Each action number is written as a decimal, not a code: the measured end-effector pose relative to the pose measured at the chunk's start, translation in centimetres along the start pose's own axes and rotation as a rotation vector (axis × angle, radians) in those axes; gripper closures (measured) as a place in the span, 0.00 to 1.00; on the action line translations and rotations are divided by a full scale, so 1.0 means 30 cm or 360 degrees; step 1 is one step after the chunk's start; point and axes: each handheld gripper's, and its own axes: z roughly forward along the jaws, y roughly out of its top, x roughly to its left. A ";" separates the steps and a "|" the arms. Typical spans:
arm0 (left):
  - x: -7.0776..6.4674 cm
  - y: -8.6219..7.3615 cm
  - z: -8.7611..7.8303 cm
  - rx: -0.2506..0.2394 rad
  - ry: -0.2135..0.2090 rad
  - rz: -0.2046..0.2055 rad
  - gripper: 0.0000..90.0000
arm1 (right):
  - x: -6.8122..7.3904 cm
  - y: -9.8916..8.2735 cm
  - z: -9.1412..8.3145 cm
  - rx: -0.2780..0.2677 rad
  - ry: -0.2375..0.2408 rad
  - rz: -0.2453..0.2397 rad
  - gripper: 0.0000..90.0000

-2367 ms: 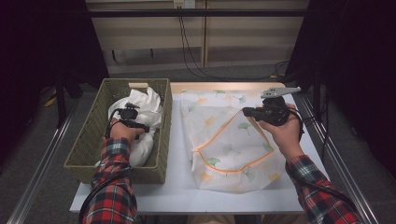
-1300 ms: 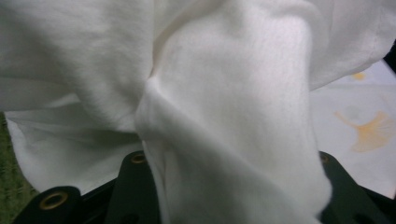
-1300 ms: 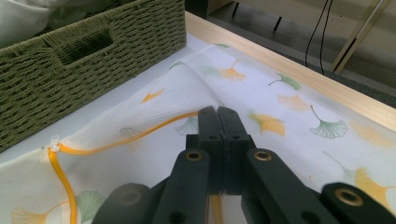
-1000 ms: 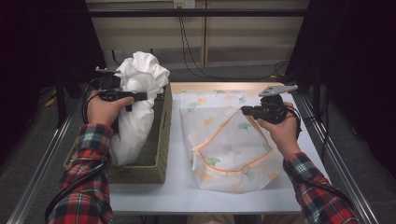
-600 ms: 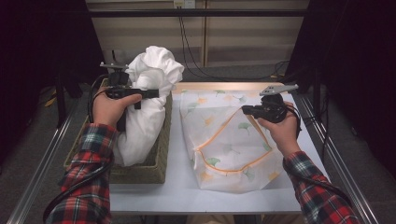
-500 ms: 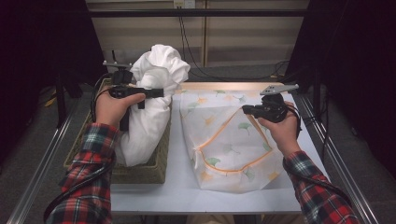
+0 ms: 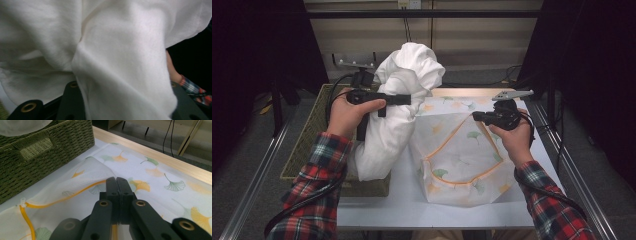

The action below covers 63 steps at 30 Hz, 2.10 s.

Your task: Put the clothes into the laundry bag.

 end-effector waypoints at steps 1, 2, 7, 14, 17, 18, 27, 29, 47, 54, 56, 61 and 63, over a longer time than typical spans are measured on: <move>-0.008 -0.003 0.007 -0.0004 -0.0038 -0.0020 0.64 | 0.000 0.001 0.001 -0.0003 -0.0003 0.0001 0.99; -0.014 -0.006 0.016 -0.0004 -0.0079 -0.0036 0.64 | 0.002 0.002 0.002 0.0003 -0.0004 0.0012 0.99; -0.048 -0.032 0.070 0.0076 -0.0160 -0.0010 0.64 | 0.001 0.007 0.001 -0.0010 0.0000 0.0007 0.99; -0.096 -0.071 0.133 0.0148 -0.0242 0.0039 0.64 | -0.011 0.010 -0.006 -0.0033 -0.0004 0.0027 0.99; -0.115 -0.089 0.152 0.0197 -0.0266 0.0077 0.64 | -0.013 0.010 -0.007 -0.0036 -0.0006 0.0028 0.99; -0.119 -0.096 0.157 0.0204 -0.0286 0.0087 0.64 | -0.015 0.010 -0.008 -0.0038 -0.0009 0.0034 0.99; -0.144 -0.151 0.187 0.0284 -0.0349 0.0116 0.64 | -0.015 0.019 -0.003 -0.0043 -0.0007 0.0037 0.99; -0.149 -0.161 0.195 0.0301 -0.0363 0.0108 0.64 | -0.016 0.022 -0.003 -0.0046 -0.0006 0.0035 0.99; -0.166 -0.276 0.276 0.0454 -0.0410 0.0143 0.63 | -0.010 0.063 0.006 -0.0075 0.0021 0.0021 0.99; -0.158 -0.317 0.315 0.0524 -0.0396 0.0105 0.63 | -0.005 0.081 -0.012 -0.0087 0.0034 0.0001 0.99; -0.146 -0.334 0.334 0.0563 -0.0384 0.0107 0.63 | -0.001 0.087 -0.017 -0.0091 0.0045 -0.0001 0.99; -0.149 -0.350 0.356 0.0594 -0.0332 0.0114 0.63 | 0.007 0.093 -0.022 -0.0093 0.0050 -0.0015 0.99; -0.146 -0.347 0.362 0.0597 -0.0283 0.0141 0.63 | 0.010 0.094 -0.023 -0.0088 0.0044 -0.0019 0.99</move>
